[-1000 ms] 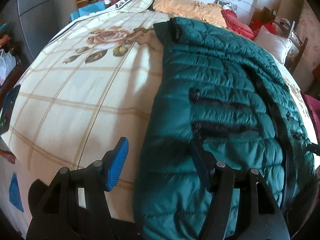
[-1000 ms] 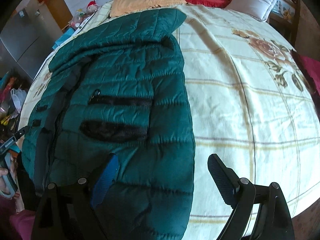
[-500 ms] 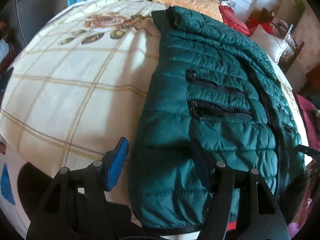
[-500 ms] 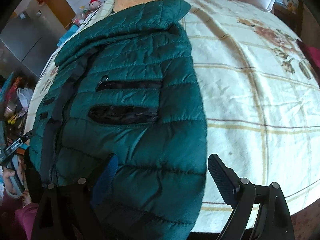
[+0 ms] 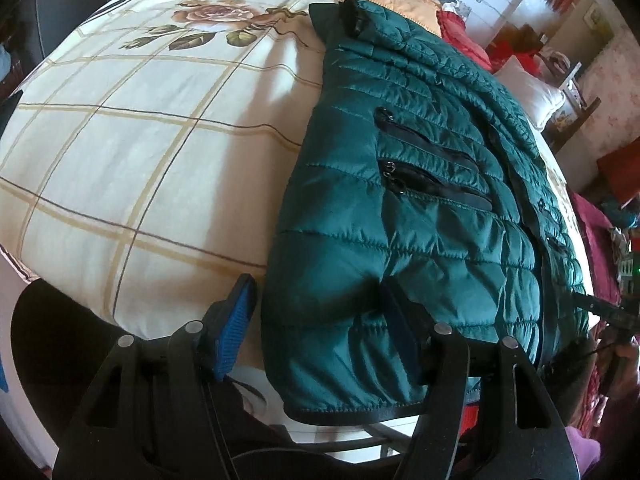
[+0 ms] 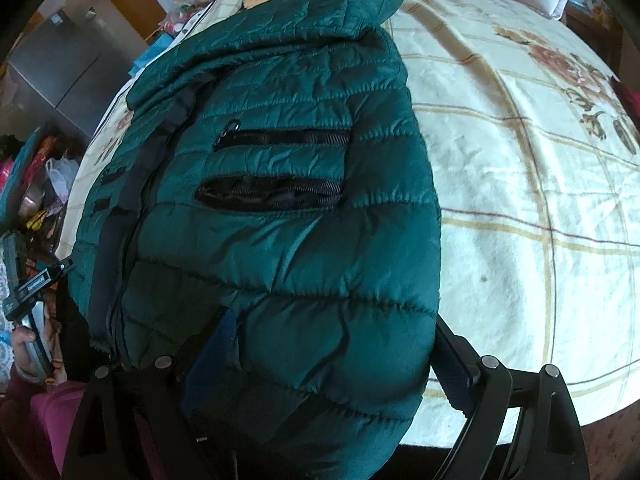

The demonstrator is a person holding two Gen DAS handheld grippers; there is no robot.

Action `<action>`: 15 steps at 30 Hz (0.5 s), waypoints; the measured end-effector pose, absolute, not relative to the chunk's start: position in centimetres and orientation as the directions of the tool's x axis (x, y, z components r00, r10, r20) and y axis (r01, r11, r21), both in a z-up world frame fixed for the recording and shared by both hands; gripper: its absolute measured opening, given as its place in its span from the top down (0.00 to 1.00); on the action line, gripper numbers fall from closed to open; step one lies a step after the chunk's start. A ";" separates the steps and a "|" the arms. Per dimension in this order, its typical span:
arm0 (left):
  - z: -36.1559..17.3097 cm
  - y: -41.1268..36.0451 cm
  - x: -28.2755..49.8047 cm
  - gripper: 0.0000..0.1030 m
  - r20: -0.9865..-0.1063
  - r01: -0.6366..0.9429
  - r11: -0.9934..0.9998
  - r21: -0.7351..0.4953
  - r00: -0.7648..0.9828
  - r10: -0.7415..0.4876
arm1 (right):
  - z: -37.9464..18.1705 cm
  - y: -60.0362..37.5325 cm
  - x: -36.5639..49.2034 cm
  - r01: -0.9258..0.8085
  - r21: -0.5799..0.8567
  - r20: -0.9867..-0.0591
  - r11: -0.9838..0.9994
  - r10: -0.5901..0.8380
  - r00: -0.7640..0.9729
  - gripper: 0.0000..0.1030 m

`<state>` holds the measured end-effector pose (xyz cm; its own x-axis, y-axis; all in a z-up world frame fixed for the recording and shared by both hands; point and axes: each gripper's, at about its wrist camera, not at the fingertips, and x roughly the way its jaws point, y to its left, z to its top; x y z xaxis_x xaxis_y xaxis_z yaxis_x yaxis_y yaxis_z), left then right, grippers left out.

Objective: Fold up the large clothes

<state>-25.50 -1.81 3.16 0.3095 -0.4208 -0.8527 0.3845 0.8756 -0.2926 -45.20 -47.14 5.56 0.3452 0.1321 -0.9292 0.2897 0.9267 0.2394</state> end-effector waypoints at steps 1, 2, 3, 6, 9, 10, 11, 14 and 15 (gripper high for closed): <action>3.1 -2.0 -25.5 0.31 -0.852 0.395 0.871 -0.291 0.308 -0.424 | 5.5 -47.2 -45.2 0.291 0.251 -0.927 0.923 0.143 0.346 0.13; 3.1 -2.2 -25.5 0.30 -0.853 0.407 0.869 -0.281 0.309 -0.420 | 5.4 -47.3 -45.3 0.292 0.262 -0.925 0.920 0.153 0.347 0.13; 3.1 -2.3 -25.4 0.30 -0.856 0.415 0.868 -0.273 0.307 -0.416 | 5.3 -47.3 -45.3 0.294 0.270 -0.924 0.917 0.161 0.347 0.13; 3.2 -2.1 -24.8 0.30 -0.856 0.395 0.868 -0.301 0.288 -0.429 | 5.3 -47.3 -45.5 0.298 0.278 -0.922 0.913 0.166 0.350 0.13; 3.2 -2.2 -24.9 0.30 -0.861 0.400 0.859 -0.319 0.257 -0.440 | 5.3 -47.3 -45.7 0.289 0.283 -0.920 0.915 0.174 0.351 0.13; 3.2 -2.4 -24.9 0.30 -0.863 0.411 0.853 -0.321 0.244 -0.442 | 5.3 -47.2 -45.7 0.285 0.284 -0.920 0.915 0.176 0.351 0.13; 3.2 -2.7 -25.1 0.30 -0.865 0.428 0.843 -0.325 0.225 -0.448 | 5.2 -47.3 -45.7 0.285 0.288 -0.919 0.914 0.180 0.352 0.13; 3.3 -3.4 -25.6 0.30 -0.876 0.459 0.837 -0.298 0.217 -0.431 | 5.1 -47.5 -45.7 0.296 0.314 -0.911 0.902 0.198 0.362 0.12; 3.3 -3.4 -25.6 0.30 -0.877 0.460 0.838 -0.295 0.218 -0.428 | 5.1 -47.6 -45.8 0.297 0.329 -0.905 0.896 0.210 0.370 0.12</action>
